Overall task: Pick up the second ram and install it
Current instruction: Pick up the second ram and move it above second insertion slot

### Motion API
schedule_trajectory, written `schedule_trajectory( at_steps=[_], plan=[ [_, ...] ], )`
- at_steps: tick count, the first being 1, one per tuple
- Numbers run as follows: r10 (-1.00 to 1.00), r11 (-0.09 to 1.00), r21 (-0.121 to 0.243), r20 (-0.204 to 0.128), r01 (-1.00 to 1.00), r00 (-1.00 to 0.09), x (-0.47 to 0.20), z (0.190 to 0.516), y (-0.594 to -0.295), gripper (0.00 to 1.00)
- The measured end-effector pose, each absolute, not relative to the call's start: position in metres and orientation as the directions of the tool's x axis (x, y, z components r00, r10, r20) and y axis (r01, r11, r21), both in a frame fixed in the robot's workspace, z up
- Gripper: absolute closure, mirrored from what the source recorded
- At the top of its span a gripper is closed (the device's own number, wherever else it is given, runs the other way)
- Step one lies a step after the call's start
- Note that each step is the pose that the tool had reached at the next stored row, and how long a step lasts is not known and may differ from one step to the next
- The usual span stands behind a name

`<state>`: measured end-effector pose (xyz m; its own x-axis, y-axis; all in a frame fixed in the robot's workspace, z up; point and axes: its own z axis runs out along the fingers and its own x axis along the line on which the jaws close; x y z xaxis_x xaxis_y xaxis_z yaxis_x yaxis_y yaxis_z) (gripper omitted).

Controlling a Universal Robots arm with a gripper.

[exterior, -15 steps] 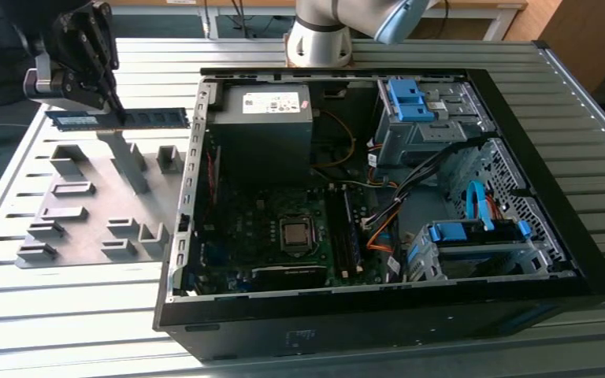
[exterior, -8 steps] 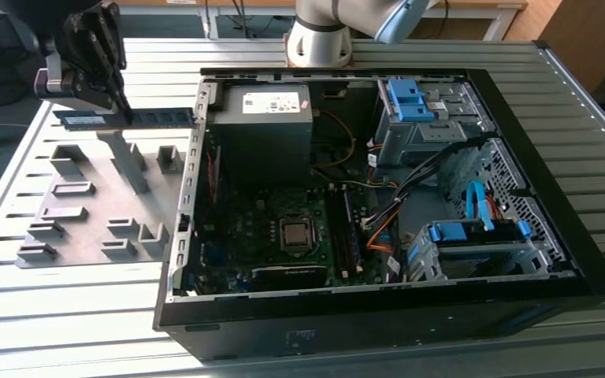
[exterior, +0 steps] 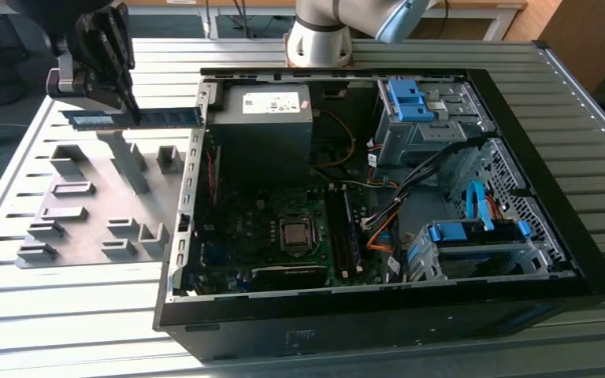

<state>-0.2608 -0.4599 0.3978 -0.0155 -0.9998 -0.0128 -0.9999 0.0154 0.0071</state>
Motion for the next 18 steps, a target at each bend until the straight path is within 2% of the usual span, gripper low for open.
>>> schedule_trajectory(
  at_steps=[18],
  plan=[
    [-1.0,0.015,0.007,-0.013,-1.0,-0.016,-0.242,0.398,-0.46,0.86]
  ],
)
